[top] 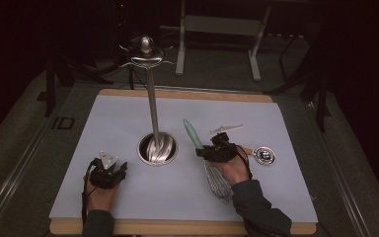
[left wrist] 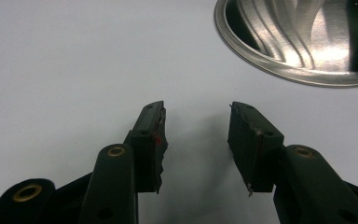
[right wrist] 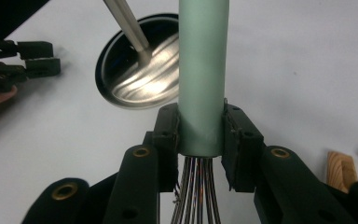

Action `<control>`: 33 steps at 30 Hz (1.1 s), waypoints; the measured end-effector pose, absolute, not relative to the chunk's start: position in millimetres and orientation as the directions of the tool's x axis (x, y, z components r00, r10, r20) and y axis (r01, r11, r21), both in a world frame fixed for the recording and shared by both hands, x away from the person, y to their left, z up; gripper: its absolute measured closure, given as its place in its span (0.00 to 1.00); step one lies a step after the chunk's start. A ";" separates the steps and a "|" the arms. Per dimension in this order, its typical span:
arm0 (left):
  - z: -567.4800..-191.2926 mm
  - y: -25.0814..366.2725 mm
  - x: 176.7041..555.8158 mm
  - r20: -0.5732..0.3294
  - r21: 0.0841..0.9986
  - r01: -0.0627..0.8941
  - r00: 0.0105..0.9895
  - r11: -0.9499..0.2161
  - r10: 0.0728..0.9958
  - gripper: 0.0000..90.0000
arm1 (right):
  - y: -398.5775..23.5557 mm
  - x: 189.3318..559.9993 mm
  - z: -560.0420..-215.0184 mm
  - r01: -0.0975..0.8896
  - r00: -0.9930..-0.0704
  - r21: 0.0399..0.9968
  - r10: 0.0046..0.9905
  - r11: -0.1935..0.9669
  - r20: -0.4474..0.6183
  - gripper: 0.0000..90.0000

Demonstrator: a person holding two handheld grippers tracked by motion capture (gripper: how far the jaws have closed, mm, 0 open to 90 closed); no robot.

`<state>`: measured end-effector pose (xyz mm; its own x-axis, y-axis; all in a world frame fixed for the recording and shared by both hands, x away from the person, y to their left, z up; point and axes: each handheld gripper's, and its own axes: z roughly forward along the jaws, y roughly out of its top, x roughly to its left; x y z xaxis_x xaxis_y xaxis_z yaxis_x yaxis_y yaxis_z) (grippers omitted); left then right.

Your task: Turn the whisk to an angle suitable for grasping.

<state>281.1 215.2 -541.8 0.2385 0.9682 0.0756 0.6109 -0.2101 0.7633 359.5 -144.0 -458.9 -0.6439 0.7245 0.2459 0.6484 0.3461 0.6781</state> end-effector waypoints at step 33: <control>-541.7 215.8 281.3 0.076 0.763 0.612 0.236 -0.209 0.969 0.63 | -141.0 346.8 -415.8 0.466 -0.726 0.835 0.666 0.294 0.170 0.77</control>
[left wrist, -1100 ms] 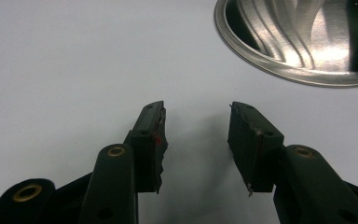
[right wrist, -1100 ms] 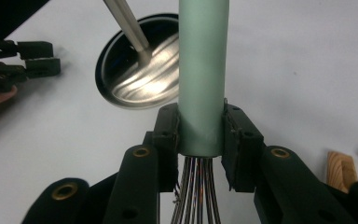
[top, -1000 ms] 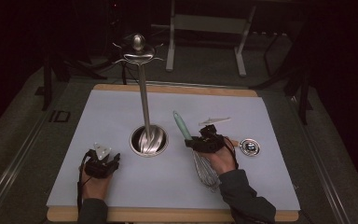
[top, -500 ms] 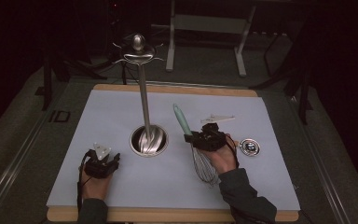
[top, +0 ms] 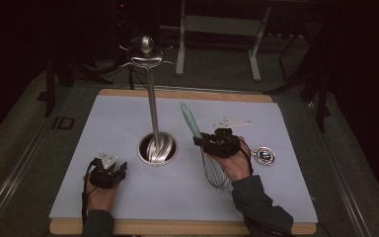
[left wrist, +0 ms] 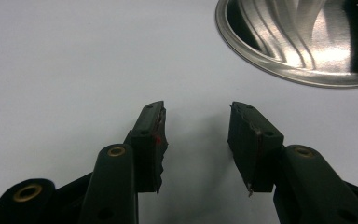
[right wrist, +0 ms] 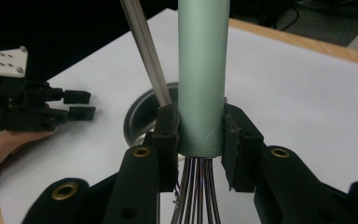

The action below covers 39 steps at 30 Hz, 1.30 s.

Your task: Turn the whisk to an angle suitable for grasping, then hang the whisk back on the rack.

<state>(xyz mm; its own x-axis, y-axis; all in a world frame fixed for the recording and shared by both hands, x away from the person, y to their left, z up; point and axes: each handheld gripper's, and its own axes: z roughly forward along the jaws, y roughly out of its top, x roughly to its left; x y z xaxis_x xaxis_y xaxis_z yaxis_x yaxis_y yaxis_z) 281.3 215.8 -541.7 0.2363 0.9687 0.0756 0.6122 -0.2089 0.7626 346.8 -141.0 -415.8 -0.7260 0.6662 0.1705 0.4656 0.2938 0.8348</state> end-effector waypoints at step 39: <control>-541.5 215.4 280.6 0.076 0.765 0.608 0.240 -0.211 0.968 0.62 | -120.7 327.5 -376.5 0.139 -0.865 0.957 0.502 0.254 -0.007 0.77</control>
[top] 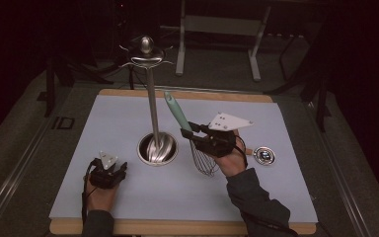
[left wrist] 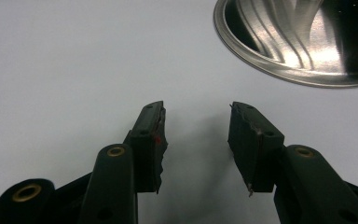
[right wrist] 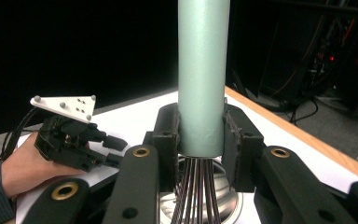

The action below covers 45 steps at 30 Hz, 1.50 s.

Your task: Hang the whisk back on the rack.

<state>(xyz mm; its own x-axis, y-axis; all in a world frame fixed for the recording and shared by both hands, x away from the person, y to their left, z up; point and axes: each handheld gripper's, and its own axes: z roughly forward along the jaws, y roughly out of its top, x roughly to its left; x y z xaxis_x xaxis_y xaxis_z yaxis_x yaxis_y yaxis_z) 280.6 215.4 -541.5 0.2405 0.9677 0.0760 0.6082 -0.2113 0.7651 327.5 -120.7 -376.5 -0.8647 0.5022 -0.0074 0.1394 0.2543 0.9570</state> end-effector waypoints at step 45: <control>-541.4 215.5 280.5 0.077 0.764 0.609 0.243 -0.214 0.967 0.62 | -83.4 313.3 -319.8 -0.029 -0.855 0.975 0.501 0.219 -0.137 0.77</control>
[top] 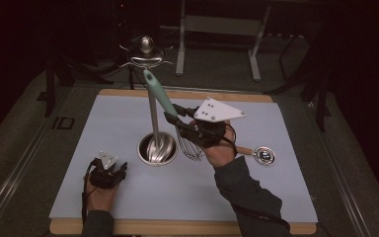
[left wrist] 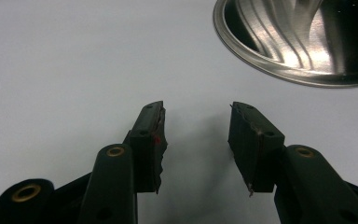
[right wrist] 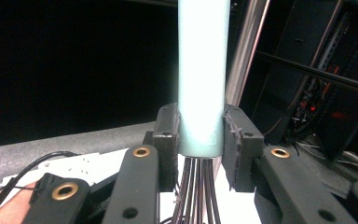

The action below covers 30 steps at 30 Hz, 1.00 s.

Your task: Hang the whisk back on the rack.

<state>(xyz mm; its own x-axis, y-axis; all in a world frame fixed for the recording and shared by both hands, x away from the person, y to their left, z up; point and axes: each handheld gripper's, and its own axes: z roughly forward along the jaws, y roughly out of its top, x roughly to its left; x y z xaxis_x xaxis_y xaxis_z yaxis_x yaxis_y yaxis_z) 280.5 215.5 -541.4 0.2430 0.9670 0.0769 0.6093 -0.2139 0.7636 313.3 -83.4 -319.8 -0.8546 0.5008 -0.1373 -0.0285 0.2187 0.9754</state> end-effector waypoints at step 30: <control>-541.5 215.4 280.5 0.075 0.765 0.608 0.243 -0.212 0.967 0.62 | -65.8 326.1 -323.5 0.038 -0.834 0.964 0.540 0.263 -0.115 0.73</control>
<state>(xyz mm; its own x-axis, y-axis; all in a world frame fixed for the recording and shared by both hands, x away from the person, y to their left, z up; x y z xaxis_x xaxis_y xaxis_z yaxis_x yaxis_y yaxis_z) 280.5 215.4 -541.5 0.2430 0.9671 0.0747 0.6077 -0.2118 0.7654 326.1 -65.8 -323.5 -0.8337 0.5401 -0.1148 0.0375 0.2628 0.9641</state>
